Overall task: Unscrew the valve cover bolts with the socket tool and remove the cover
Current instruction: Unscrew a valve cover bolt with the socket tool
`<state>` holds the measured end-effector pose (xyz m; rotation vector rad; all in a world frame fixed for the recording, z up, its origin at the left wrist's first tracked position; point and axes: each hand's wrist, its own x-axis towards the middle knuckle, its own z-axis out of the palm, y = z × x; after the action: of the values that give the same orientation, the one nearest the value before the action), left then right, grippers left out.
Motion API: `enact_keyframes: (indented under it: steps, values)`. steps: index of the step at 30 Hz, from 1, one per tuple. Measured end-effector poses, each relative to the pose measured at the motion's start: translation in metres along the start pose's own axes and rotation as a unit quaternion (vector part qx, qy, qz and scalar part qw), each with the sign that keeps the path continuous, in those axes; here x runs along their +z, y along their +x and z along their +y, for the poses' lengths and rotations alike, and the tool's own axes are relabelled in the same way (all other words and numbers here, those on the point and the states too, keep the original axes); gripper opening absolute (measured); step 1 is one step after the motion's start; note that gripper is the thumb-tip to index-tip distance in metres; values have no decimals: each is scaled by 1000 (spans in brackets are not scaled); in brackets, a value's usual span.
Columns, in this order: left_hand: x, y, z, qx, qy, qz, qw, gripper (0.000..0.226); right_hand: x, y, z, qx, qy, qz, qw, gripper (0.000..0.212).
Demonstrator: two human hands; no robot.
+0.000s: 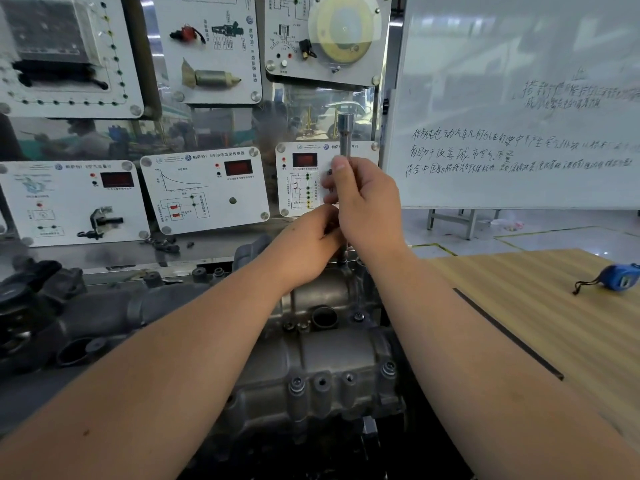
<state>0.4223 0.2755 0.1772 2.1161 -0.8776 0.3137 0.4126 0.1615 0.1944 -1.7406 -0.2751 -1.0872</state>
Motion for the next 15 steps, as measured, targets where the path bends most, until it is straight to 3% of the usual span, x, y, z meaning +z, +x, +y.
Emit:
enact_keyframes:
  steps: [4, 15]
  values:
    - [0, -1, 3, -6, 7, 3, 1000, 21, -1, 0, 1, -11, -18, 42, 999, 13]
    - [-1, -5, 6, -11, 5, 4, 1000, 16, 3, -2, 0, 1, -2, 11, 1000, 20]
